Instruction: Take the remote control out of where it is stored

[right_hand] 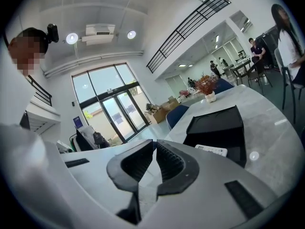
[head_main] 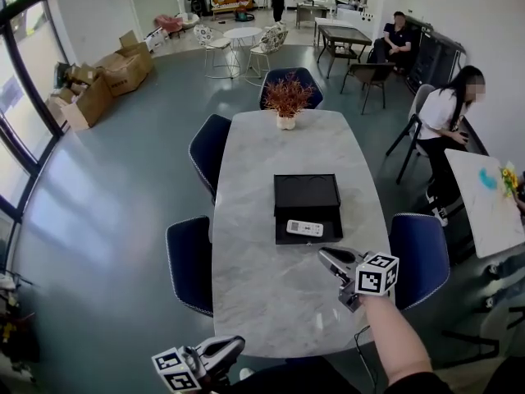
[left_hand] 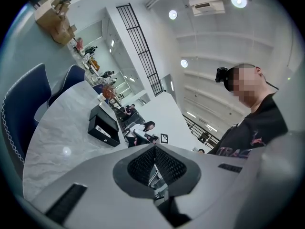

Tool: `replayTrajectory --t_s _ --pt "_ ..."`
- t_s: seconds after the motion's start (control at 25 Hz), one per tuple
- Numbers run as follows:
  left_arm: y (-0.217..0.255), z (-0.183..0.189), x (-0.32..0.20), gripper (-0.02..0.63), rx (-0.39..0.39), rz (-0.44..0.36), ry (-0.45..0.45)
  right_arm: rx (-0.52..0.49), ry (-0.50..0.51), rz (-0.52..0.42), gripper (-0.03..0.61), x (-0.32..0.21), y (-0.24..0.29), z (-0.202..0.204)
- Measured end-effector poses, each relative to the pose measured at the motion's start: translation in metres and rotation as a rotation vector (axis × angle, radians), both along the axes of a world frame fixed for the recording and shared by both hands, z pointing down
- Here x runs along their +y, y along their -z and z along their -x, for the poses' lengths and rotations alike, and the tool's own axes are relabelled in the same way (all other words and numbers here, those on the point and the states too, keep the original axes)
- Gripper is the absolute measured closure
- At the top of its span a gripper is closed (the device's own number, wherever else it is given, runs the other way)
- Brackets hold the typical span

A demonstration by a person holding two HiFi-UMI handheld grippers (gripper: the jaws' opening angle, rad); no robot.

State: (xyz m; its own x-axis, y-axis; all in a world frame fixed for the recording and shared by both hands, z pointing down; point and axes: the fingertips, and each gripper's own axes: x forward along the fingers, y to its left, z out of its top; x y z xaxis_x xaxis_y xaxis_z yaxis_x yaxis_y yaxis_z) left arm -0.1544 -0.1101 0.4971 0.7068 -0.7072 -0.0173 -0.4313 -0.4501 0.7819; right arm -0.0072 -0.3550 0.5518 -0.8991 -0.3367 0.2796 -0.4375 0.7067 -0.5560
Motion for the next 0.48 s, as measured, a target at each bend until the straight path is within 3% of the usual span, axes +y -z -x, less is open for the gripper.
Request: replayTrajectory --t_s 0.48 --pt "-0.008 0.001 -0.013 0.606 0.0 0.046 0.081 0.415 0.189 -0.075 0.526 -0.102 -0.069 0.005"
